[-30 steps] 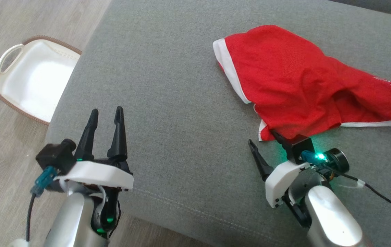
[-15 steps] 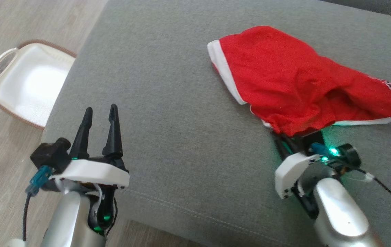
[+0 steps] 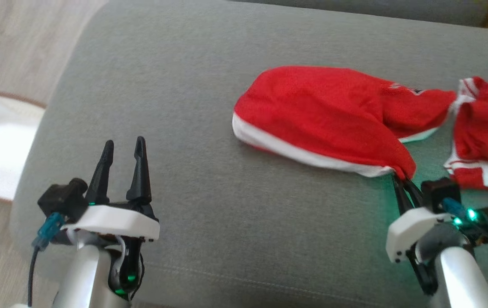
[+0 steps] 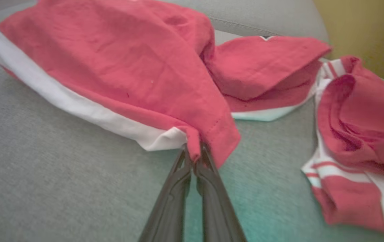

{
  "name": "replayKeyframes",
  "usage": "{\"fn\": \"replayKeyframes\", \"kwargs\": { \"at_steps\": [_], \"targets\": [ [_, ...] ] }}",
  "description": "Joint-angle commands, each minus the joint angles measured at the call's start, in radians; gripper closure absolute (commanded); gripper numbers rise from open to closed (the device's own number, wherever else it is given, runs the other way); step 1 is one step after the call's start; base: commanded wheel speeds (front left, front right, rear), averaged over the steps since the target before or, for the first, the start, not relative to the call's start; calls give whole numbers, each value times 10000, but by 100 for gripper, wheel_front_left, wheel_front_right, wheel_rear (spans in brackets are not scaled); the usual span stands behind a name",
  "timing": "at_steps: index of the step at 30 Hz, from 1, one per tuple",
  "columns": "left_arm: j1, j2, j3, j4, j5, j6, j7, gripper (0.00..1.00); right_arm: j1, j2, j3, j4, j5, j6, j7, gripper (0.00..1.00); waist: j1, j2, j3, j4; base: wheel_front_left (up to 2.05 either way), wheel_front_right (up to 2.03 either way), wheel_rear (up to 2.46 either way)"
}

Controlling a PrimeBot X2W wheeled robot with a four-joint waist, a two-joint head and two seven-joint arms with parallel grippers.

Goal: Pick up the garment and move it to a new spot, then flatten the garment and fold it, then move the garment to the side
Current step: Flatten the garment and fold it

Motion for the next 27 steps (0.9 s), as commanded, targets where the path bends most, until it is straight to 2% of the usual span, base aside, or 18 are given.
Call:
{"fn": "replayKeyframes", "kwargs": {
  "at_steps": [1, 7, 12, 13, 14, 15, 20, 27],
  "targets": [
    [-174, 98, 271, -326, 110, -33, -59, 0, 79, 26, 117, -577, -4, 65, 122, 100, 0, 0, -110, -386, 0, 0, 0],
    [-225, 94, 80, -305, 207, -113, -59, 0, 606, 26, -539, -1332, 67, 65, 457, 100, 0, 0, 7, -1014, 0, 0, 0],
    [-302, 104, -142, -254, 302, -194, -59, 0, 553, 26, -897, -1455, 198, 65, 298, 100, 0, 0, 130, -1483, 0, 0, 0],
    [-316, 107, -182, -238, 315, -208, -59, 0, 526, 26, -877, -1440, 241, 65, 207, 90, 0, 0, 138, -1545, 0, 0, 0],
    [-328, 108, -225, -227, 324, -222, -59, 0, 501, 26, -862, -1425, 284, 65, 91, 18, 0, 0, 139, -1598, 0, 0, 0],
    [-338, 108, -270, -217, 334, -235, -59, 0, 481, 26, -853, -1408, 346, 65, -32, 0, 0, 0, 132, -1645, 0, 0, 0],
    [-328, 105, -401, -176, 341, -249, -59, 0, 471, 26, -801, -1428, 646, 65, -613, 0, 0, 0, 24, -1789, 0, 0, 0],
    [-70, 101, -603, -129, 321, -241, -59, 0, 1032, 26, -510, -2092, 1821, 65, -2213, 0, 0, 0, -394, -1945, 0, 0, 0]
  ]
}}
